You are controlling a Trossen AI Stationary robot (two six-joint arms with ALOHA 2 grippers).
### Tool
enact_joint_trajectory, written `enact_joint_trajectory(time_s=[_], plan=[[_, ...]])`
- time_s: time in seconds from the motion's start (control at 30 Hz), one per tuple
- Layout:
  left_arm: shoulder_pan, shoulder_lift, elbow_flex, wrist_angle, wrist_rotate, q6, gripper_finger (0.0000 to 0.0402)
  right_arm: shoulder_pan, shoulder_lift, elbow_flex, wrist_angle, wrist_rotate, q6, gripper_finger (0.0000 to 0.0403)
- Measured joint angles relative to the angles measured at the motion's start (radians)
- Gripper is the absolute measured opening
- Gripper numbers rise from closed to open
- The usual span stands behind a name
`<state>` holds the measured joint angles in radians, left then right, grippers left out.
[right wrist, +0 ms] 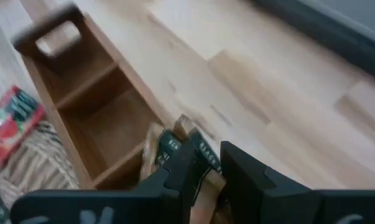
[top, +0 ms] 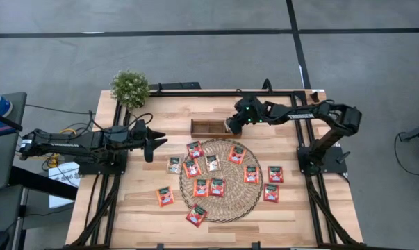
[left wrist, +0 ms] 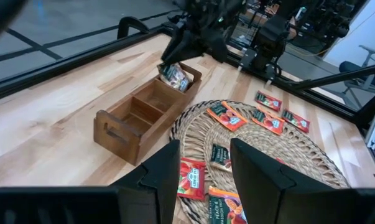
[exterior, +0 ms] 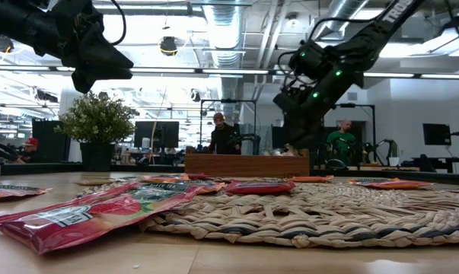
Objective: Pick & Place Tea
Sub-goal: Put the brown tea bag into the right section of the wooden organizer
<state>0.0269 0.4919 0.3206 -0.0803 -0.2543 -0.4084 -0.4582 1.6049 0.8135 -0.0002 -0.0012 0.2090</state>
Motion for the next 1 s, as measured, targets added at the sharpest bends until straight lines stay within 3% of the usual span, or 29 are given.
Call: enact_joint_trajectory(time_s=[0.37, 1.0], plan=[[0.000, 0.000, 0.000, 0.000, 0.042, -0.010, 0.0133, -0.002, 0.044, 0.100, -0.096, 0.000, -0.061, 0.0070], [0.000, 0.000, 0.000, 0.000, 0.042, -0.009, 0.0133, 0.000, -0.007, 0.103, -0.193, 0.004, -0.088, 0.0070]])
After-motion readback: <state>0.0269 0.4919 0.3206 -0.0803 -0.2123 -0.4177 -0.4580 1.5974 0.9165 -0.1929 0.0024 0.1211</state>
